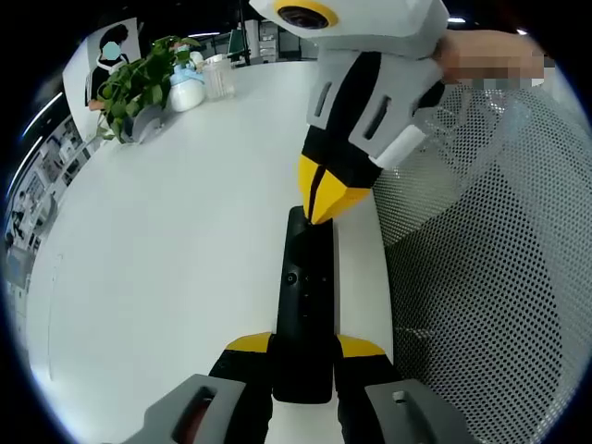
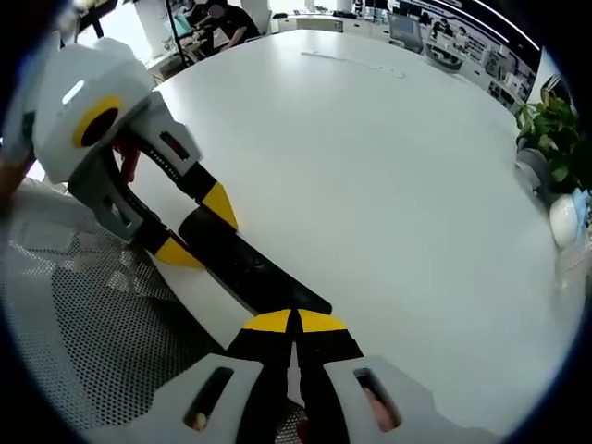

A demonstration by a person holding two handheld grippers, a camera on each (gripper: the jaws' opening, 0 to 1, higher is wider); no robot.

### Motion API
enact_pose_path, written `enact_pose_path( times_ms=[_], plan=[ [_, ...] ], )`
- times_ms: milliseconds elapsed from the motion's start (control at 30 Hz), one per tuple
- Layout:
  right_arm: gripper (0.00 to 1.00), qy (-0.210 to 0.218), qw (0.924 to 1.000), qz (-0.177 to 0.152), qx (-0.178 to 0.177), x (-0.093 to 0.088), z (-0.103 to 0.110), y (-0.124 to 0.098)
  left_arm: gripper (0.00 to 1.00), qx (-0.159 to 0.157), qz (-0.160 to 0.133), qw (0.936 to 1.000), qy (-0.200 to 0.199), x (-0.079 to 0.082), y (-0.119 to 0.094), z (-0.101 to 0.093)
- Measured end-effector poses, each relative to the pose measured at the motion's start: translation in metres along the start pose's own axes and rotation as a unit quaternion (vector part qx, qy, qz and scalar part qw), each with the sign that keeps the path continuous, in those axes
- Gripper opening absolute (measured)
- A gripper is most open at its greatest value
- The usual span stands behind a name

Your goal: Press the specified remote control buttons in sequence, fully releasing each button before pressing the next.

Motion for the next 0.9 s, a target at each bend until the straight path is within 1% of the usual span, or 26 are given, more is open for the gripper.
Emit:
enact_pose_path(
  times_ms=[267, 467, 733, 900],
  plan=[
    [0.0, 0.003, 1.0, -0.003, 0.0, 0.0001, -0.0001, -0.0006, 0.25, 0.0, 0.0, 1.0, 0.0, 0.0, 0.0, 0.0002],
    [0.0, -0.021, 0.9997, -0.004, -0.007, -0.0003, 0.0018, -0.0005, 0.25, 0.0, 0.001, 1.0, 0.0, 0.0004, -0.0001, 0.0002],
    [0.0, -0.01, 0.9999, -0.008, -0.002, -0.0007, -0.0004, -0.0002, 0.25, 0.001, 0.001, 1.0, 0.0, 0.0005, -0.0001, 0.0002],
    [0.0, -0.024, 0.9997, -0.01, -0.004, -0.001, 0.0008, -0.0005, 0.25, 0.001, 0.001, 1.0, 0.0, 0.0006, 0.0, 0.0002]
  ],
)
Point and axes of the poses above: the point that each gripper's makers call its tool centre point, and the gripper's own axes: y roughly forward along the fingers, z roughly to its left, x roughly out of its top, the point moved 7 cm from there along -y, roughly backward along the fingers
